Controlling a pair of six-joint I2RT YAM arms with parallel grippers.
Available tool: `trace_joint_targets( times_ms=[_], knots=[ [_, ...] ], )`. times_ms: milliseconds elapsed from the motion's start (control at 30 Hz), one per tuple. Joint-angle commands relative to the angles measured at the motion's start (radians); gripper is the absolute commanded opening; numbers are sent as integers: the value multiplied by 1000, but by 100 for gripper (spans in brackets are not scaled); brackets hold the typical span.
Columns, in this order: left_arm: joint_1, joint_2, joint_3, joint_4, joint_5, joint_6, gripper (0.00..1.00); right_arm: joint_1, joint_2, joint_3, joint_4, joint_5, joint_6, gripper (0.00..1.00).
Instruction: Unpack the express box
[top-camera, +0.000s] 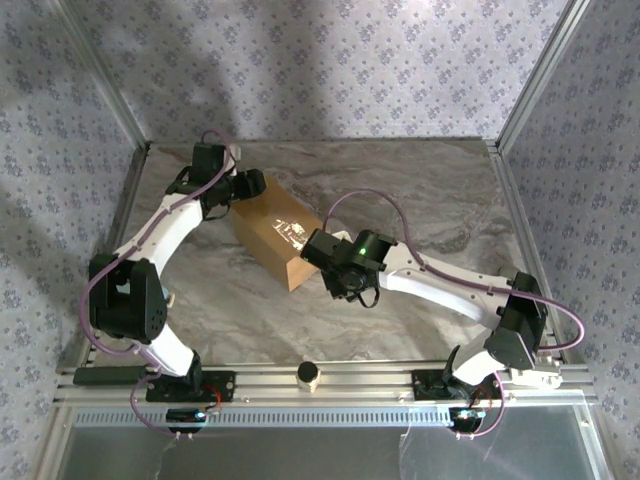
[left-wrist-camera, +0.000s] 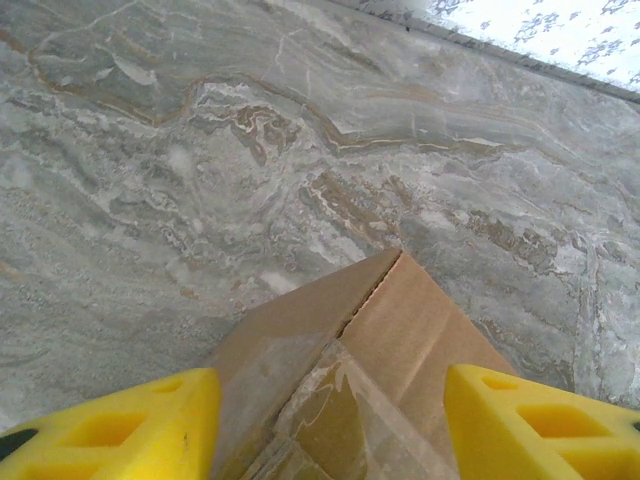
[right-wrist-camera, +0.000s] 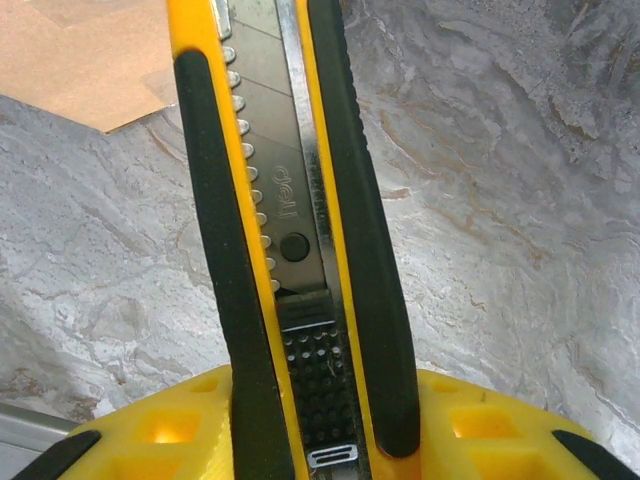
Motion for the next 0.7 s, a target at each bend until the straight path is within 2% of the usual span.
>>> trace_joint_targets(
  times_ms=[0,667],
  knots=[
    [-34,-5,-35,-20,73,-4,61,-3,2,46,0,-17,-29,0],
    [-64,-25,-75,58,127,-29,60,-24,20,58,11,19,-101,0]
  ],
)
